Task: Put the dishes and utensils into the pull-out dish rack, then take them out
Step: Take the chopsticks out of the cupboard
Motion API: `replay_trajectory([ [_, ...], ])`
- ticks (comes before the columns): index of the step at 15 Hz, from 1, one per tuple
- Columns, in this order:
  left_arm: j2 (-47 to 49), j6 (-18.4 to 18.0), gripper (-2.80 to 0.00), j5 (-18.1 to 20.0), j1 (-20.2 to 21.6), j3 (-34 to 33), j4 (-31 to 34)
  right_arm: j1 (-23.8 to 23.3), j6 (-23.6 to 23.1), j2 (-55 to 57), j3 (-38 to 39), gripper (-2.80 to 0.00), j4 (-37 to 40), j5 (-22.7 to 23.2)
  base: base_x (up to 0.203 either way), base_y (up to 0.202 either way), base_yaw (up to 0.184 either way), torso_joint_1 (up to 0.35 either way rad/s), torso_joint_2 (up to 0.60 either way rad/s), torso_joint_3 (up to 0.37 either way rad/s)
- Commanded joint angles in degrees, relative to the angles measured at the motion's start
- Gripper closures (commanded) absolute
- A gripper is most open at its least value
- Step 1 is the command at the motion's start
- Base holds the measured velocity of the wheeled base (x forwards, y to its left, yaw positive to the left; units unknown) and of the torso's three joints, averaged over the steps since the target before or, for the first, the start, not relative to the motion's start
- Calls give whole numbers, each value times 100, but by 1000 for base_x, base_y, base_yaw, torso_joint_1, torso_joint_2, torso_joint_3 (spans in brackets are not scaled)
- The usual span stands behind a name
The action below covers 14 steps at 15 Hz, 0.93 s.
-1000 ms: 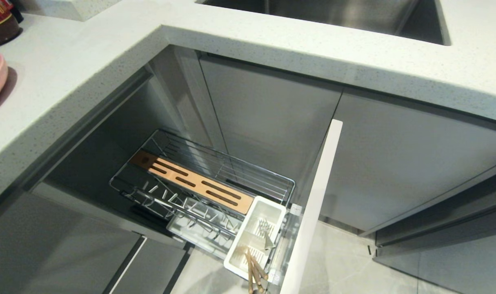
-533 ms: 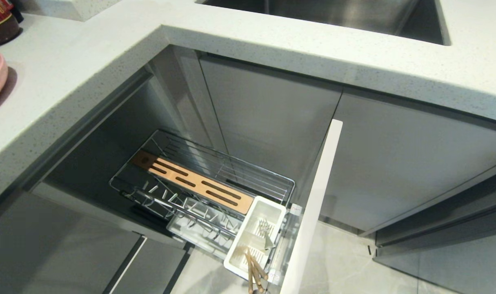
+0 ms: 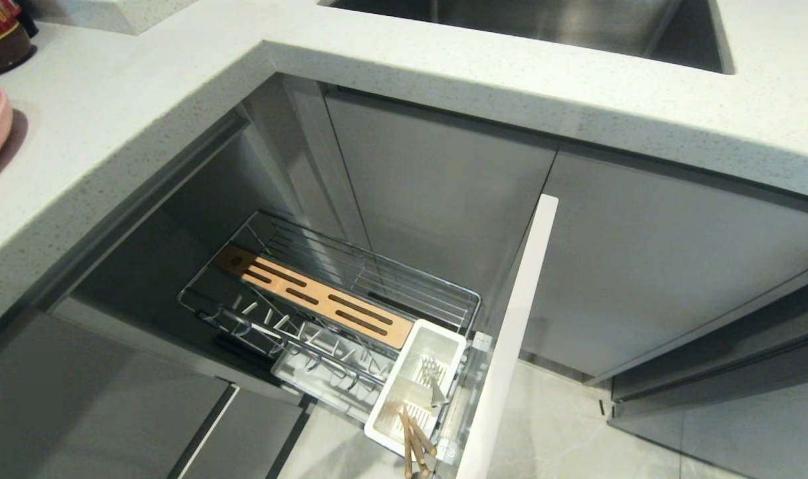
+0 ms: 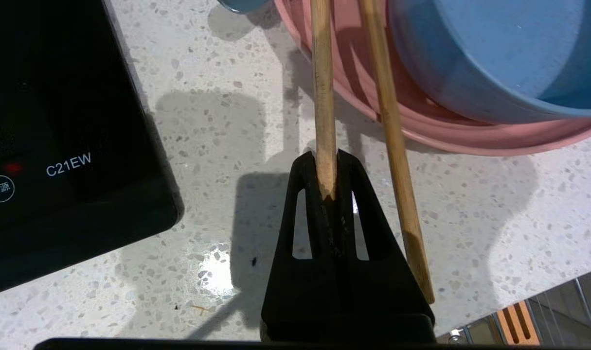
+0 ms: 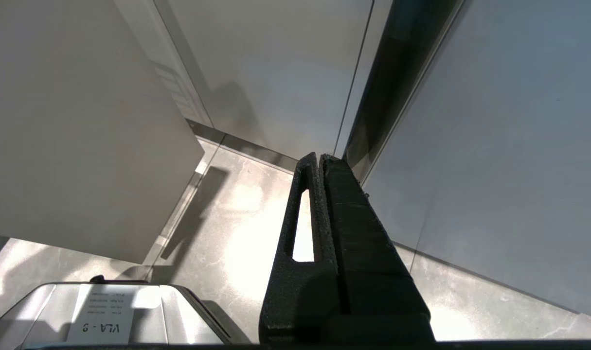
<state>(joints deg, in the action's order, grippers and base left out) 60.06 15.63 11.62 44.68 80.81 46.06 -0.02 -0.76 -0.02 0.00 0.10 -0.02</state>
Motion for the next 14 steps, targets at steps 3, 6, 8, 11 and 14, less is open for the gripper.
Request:
replay_trajectory([
  [3,58,10,0,16,3,-87,-151,2,-3,2,0,0,-1,-5,0,0,0,0,0,0],
  [6,58,10,0,16,6,-162,-299,2,-3,2,0,0,-1,2,0,0,0,0,0,0],
  [8,108,18,0,16,9,-162,-320,-3,-3,2,0,0,-1,2,0,0,0,0,0,0],
  [11,155,19,0,16,15,-153,-334,2,-3,2,0,0,-1,1,0,0,0,0,0,0],
  [14,164,21,0,16,23,-153,-343,2,-3,2,0,0,-1,0,0,0,0,0,0,0],
])
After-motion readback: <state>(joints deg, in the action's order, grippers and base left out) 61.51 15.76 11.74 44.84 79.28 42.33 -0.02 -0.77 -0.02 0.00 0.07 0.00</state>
